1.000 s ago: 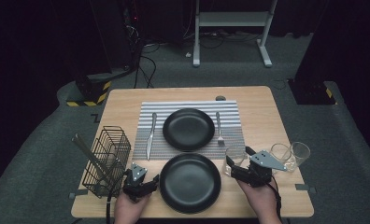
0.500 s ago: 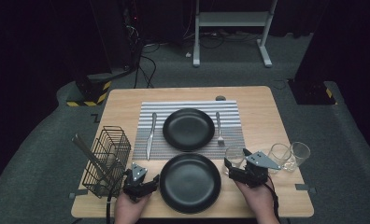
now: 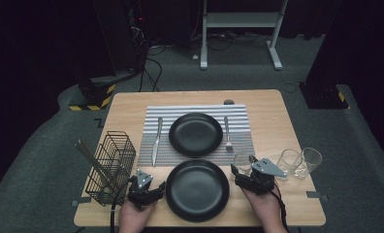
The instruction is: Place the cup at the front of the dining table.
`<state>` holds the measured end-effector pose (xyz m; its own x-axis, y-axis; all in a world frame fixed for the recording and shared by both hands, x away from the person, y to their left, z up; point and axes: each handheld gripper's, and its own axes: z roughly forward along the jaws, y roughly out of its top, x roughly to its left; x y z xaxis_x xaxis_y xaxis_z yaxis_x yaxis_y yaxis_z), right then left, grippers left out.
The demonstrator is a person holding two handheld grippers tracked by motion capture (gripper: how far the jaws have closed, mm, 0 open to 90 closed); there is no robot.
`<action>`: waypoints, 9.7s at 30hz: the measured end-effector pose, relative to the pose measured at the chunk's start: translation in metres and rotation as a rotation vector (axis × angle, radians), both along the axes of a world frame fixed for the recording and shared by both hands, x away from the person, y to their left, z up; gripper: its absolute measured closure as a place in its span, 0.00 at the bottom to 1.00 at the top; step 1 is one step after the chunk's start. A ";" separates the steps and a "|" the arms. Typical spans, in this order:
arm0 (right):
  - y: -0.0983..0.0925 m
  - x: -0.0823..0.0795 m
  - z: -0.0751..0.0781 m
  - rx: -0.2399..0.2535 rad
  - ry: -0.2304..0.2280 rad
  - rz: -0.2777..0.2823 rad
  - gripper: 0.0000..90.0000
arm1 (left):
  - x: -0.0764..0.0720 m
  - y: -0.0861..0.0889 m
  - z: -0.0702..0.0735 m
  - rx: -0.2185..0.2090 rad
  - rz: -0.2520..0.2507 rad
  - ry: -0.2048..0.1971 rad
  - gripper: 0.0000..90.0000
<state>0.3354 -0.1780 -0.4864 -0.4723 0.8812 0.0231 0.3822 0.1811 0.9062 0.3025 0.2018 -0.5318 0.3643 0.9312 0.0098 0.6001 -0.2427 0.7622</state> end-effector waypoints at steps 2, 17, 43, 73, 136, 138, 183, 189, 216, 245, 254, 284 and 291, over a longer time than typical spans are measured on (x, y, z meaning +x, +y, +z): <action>0.000 0.001 -0.001 -0.003 0.003 -0.002 0.27 | 0.000 0.000 0.000 0.001 0.000 0.000 0.39; 0.000 0.000 -0.002 -0.014 -0.018 -0.006 0.32 | 0.000 0.000 0.000 0.002 -0.002 0.001 0.39; -0.002 -0.003 0.004 -0.015 -0.029 0.013 0.32 | 0.000 0.000 0.000 0.000 -0.004 0.002 0.39; 0.001 -0.016 0.032 0.011 -0.106 0.023 0.32 | 0.001 0.002 0.000 -0.018 -0.017 0.010 0.36; 0.053 -0.005 0.054 0.024 -0.131 0.133 0.32 | -0.008 -0.014 0.034 -0.087 -0.155 -0.103 0.33; 0.052 -0.006 0.054 0.024 -0.131 0.133 0.32 | -0.005 -0.015 0.036 -0.116 -0.178 -0.107 0.34; 0.081 -0.008 0.073 0.046 -0.137 0.147 0.32 | 0.002 -0.045 0.057 -0.128 -0.343 -0.185 0.18; 0.087 -0.008 0.072 0.056 -0.135 0.157 0.32 | 0.000 -0.050 0.058 -0.135 -0.360 -0.198 0.18; 0.105 -0.015 0.070 0.098 -0.099 0.212 0.32 | 0.005 -0.073 0.071 -0.227 -0.439 -0.266 0.21; 0.127 -0.025 0.065 0.118 -0.073 0.295 0.32 | 0.003 -0.067 0.066 -0.274 -0.457 -0.296 0.27; 0.131 -0.026 0.063 0.119 -0.066 0.308 0.32 | 0.002 -0.066 0.064 -0.287 -0.457 -0.316 0.29; 0.136 -0.024 0.062 0.107 -0.038 0.336 0.32 | 0.002 -0.064 0.066 -0.302 -0.440 -0.299 0.34; 0.136 -0.023 0.061 0.106 -0.046 0.351 0.32 | 0.000 -0.064 0.067 -0.293 -0.430 -0.302 0.34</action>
